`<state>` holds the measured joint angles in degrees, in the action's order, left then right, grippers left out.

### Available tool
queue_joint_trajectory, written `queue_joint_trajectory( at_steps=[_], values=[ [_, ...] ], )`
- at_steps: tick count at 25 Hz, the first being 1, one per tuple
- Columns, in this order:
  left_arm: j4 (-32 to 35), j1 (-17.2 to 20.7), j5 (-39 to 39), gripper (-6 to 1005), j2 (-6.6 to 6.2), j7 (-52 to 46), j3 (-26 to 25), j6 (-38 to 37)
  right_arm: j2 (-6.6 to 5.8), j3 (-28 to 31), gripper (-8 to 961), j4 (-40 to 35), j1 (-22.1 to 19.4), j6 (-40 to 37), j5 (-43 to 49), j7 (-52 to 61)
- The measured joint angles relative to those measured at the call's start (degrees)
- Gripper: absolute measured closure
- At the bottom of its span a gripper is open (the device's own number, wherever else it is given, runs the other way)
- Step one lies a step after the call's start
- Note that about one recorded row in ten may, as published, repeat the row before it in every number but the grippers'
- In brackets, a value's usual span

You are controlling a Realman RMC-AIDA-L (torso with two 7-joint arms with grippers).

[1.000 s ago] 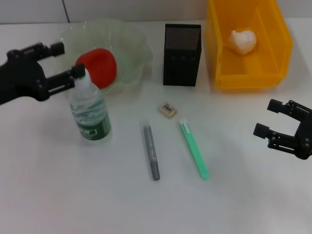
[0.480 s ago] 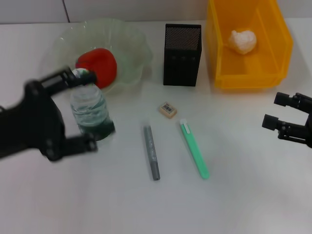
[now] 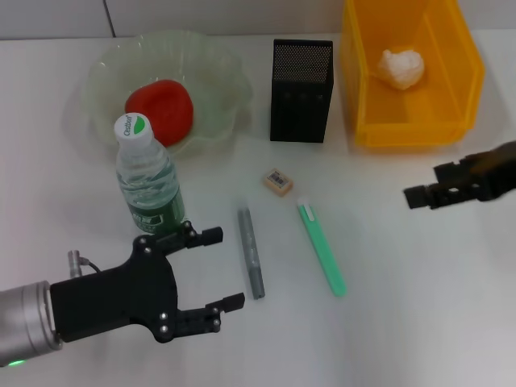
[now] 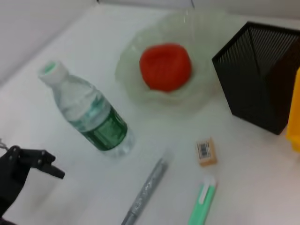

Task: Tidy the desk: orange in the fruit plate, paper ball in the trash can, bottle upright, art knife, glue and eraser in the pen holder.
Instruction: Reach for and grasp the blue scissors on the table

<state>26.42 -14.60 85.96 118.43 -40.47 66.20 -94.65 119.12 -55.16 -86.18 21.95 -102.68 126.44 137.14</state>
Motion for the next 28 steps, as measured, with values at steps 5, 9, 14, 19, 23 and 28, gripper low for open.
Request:
queue_joint_trajectory(
  at_steps=[5,9,14,19,23,28],
  values=[
    [-0.19,0.41,0.82,185,0.11,-0.1,0.06,1.48,0.01,-10.3,113,0.63,8.81,0.63,7.7,12.24],
    [-0.24,0.66,0.88,185,0.1,-0.13,-0.01,1.5,0.15,-22.19,114,3.26,15.17,3.57,16.03,19.49],
    [-0.32,0.9,0.96,185,0.04,-0.16,-0.27,1.6,0.36,-32.72,115,11.5,21.47,11.21,22.26,27.53],
    [-0.36,0.76,1.0,185,0.08,-0.22,-0.4,2.29,0.43,-33.54,115,17.51,24.67,16.24,22.74,31.65],
    [-0.4,0.13,1.03,185,0.13,-2.37,-0.2,3.05,0.72,-32.68,116,24.1,28.51,18.38,22.42,32.17],
    [-0.41,-0.03,1.07,185,0.13,-2.7,0.07,3.43,0.77,-34.91,116,28.7,32.07,19.39,21.71,32.2]
  ],
)
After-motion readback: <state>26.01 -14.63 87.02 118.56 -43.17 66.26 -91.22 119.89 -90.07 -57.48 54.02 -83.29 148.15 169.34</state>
